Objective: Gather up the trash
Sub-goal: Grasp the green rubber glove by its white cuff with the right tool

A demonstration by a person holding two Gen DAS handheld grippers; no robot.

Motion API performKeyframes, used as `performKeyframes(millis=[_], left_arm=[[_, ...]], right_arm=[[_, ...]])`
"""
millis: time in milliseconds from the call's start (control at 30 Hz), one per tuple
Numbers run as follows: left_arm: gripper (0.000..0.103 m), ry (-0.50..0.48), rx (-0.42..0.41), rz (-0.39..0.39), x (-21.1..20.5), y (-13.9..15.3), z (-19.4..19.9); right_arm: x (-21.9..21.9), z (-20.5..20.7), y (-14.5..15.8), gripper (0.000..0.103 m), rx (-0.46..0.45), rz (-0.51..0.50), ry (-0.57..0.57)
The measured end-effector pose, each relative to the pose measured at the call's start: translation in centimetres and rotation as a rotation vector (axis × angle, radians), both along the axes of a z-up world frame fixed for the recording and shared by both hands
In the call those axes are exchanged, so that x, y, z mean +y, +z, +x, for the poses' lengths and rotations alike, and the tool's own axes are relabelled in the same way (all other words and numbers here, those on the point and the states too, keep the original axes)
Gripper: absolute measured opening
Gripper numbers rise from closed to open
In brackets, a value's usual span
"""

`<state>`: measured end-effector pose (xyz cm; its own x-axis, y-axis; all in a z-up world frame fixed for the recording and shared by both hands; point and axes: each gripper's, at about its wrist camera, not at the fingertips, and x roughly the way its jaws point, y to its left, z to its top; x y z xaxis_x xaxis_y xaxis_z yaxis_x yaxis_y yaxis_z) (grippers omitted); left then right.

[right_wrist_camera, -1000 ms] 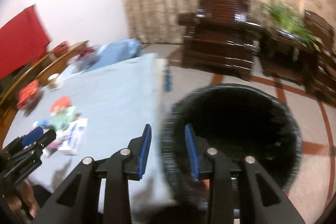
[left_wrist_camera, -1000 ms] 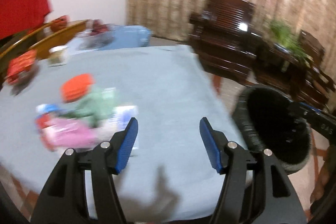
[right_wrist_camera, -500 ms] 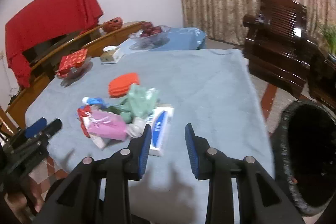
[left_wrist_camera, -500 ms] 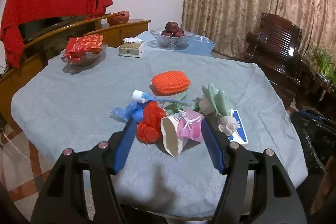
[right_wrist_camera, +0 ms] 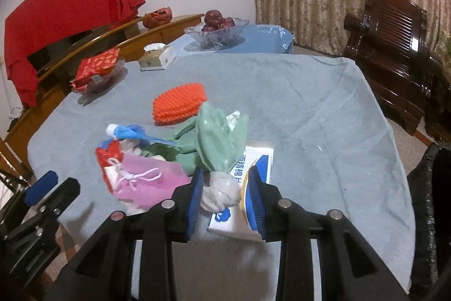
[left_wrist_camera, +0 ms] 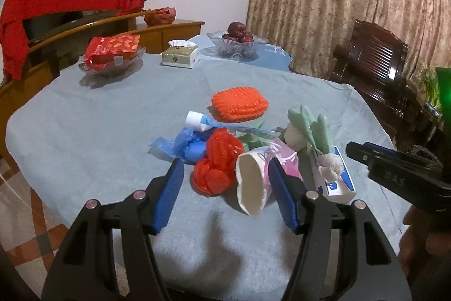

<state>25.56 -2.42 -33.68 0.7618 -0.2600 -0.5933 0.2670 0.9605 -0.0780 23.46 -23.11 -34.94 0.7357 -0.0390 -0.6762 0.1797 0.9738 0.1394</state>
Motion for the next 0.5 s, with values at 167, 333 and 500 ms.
performKeyframes(millis=[167,333,500], left_arm=[[0.06,-0.024,0.003,-0.021,-0.1,-1.1,1.2],[0.058,-0.02,-0.001,-0.029,0.5,-1.0,1.2],[0.058,-0.046,-0.009,-0.02,-0.7,-0.8,0.8]], right_arm=[[0.5,1.0,-1.3,0.033,0.006,-0.009,-0.011],[0.9,2.4,-2.7,0.031,0.051,-0.03,0.011],[-0.4,2.2,-2.2,0.022,0.04,-0.007,0.005]])
